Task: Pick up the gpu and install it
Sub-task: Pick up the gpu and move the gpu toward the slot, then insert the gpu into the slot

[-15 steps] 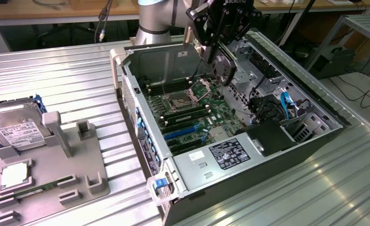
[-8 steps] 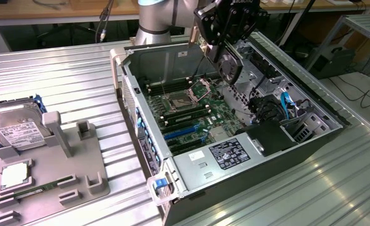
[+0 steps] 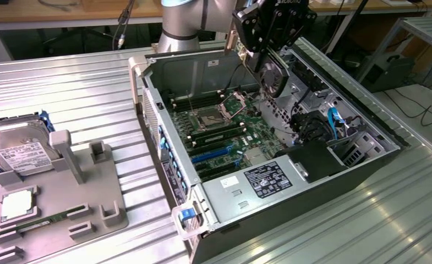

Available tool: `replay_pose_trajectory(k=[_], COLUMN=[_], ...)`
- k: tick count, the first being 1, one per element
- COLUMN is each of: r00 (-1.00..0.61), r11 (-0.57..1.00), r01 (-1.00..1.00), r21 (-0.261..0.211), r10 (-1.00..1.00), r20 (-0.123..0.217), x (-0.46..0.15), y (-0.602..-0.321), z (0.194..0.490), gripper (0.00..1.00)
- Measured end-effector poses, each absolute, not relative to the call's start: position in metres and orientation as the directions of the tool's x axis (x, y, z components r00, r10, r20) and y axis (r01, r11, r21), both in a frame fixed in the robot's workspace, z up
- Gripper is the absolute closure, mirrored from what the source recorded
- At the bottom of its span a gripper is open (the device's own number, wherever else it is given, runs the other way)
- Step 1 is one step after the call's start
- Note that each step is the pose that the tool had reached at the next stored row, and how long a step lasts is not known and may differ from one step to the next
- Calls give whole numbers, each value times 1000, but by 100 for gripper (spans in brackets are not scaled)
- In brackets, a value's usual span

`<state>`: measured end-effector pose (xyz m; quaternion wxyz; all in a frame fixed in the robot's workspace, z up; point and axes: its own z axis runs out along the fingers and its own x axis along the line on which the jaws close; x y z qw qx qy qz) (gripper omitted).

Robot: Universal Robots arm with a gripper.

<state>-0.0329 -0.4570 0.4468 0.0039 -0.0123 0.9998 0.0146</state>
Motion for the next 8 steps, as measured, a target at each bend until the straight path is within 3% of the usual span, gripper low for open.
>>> replay_pose_trajectory(k=[8], r00=[-1000], r11=[999], r01=[-25], r21=[29], r10=[-25], r20=[-8], x=[-33], y=[-457], z=[447], gripper=[72])
